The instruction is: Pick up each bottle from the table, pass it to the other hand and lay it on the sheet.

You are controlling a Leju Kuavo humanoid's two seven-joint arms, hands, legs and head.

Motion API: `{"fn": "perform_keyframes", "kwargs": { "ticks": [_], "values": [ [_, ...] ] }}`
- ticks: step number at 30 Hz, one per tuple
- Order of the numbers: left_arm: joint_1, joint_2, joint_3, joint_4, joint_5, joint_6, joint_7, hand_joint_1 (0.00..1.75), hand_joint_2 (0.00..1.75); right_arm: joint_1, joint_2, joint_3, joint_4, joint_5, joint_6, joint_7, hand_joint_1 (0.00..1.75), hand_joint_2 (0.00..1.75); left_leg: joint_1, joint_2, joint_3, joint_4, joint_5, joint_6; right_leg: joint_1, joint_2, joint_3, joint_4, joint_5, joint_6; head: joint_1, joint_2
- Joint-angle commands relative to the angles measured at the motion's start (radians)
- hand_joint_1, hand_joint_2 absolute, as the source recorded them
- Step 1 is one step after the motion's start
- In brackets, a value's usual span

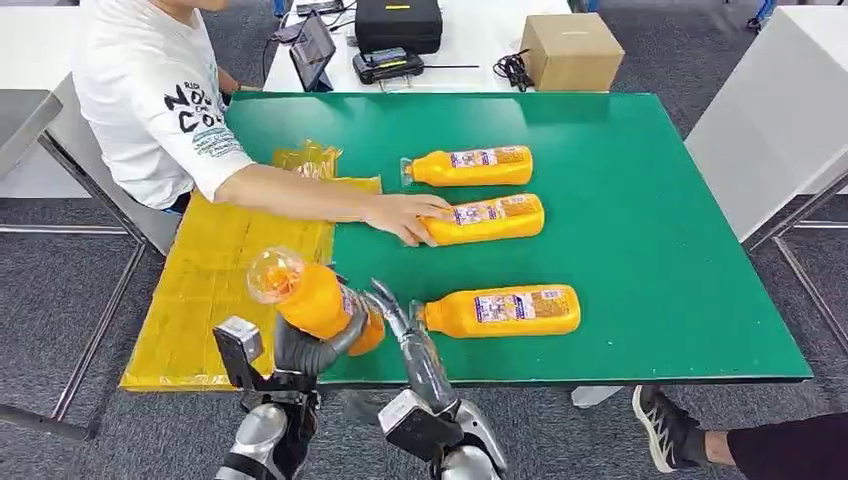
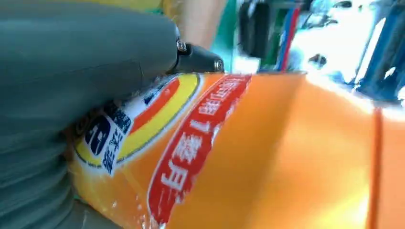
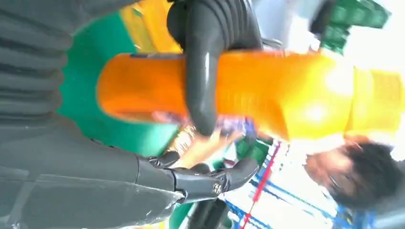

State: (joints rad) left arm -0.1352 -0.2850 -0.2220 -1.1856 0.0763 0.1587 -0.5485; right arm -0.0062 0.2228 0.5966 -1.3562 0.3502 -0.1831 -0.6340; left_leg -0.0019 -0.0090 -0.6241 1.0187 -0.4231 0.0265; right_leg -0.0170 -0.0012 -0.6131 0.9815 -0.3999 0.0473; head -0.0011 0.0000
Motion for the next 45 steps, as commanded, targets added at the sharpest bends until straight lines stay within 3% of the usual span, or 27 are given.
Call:
{"fn": "perform_keyframes", "kwargs": {
  "ticks": [1,10,26,28,29,30,32,36,45],
  "values": [
    [-0.048,0.029,0.045,-0.016,0.001,0.003,0.012,1.75,1.75,0.009,-0.018,0.015,-0.078,-0.014,0.001,-0.002,0.0,0.0,0.001,0.002,0.003,-0.001,-0.001,-0.001,0.001,0.001,0.003,0.0,-0.001,-0.001,0.0,0.0],
    [-0.046,0.028,0.042,-0.014,0.0,0.003,0.012,1.75,1.75,0.009,-0.018,0.015,-0.077,-0.015,0.001,-0.003,0.0,0.0,0.0,0.001,0.002,-0.001,-0.001,-0.001,0.001,0.001,0.003,-0.001,-0.001,-0.001,0.0,0.0],
    [-0.097,0.056,0.142,-0.042,-0.061,0.14,-0.045,1.75,1.75,-0.021,-0.019,0.033,-0.032,-0.051,-0.011,-0.028,0.0,0.0,0.001,0.001,0.003,-0.001,-0.001,-0.001,0.001,0.001,0.003,-0.001,-0.001,-0.001,0.0,0.0],
    [-0.126,0.067,0.154,-0.027,-0.158,0.247,-0.067,1.75,1.75,-0.029,-0.026,0.039,-0.049,-0.06,-0.01,-0.031,0.0,0.0,0.001,0.002,0.003,0.0,-0.001,-0.001,0.001,0.001,0.003,0.0,-0.001,-0.002,0.0,0.0],
    [-0.221,0.2,0.091,0.112,-0.327,0.411,0.06,1.75,1.75,-0.038,-0.025,0.056,-0.133,-0.165,0.046,-0.064,0.0,0.0,0.001,0.003,0.005,0.0,-0.002,-0.002,0.001,0.002,0.005,0.0,-0.002,-0.002,0.0,0.0],
    [-0.36,0.227,0.125,0.342,-0.83,0.538,0.189,1.75,1.75,-0.054,-0.017,0.047,-0.132,-0.178,0.067,-0.061,0.0,0.0,0.001,0.002,0.003,0.0,-0.001,-0.002,0.001,0.001,0.003,0.0,-0.001,-0.002,0.0,0.0],
    [-0.459,0.25,0.246,0.505,-1.01,0.539,0.109,1.75,1.75,-0.065,-0.011,0.051,-0.158,-0.164,0.089,-0.019,0.0,0.0,0.001,-0.001,0.003,-0.001,0.001,-0.003,0.001,-0.002,0.003,0.001,0.0,-0.003,0.0,0.0],
    [-0.475,0.254,0.258,0.54,-1.049,0.539,0.108,1.75,1.75,-0.067,-0.01,0.053,-0.156,-0.162,0.091,-0.014,0.0,0.0,0.002,0.005,0.002,-0.001,0.002,-0.004,0.002,0.003,0.001,0.0,0.003,-0.003,-0.002,0.0],
    [-0.475,0.254,0.258,0.54,-1.049,0.539,0.108,1.75,1.75,-0.067,-0.01,0.053,-0.156,-0.162,0.091,-0.014,0.0,0.0,0.005,0.003,0.005,0.0,0.001,-0.006,0.005,0.0,0.005,0.001,0.0,-0.006,0.0,0.0]
  ]
}}
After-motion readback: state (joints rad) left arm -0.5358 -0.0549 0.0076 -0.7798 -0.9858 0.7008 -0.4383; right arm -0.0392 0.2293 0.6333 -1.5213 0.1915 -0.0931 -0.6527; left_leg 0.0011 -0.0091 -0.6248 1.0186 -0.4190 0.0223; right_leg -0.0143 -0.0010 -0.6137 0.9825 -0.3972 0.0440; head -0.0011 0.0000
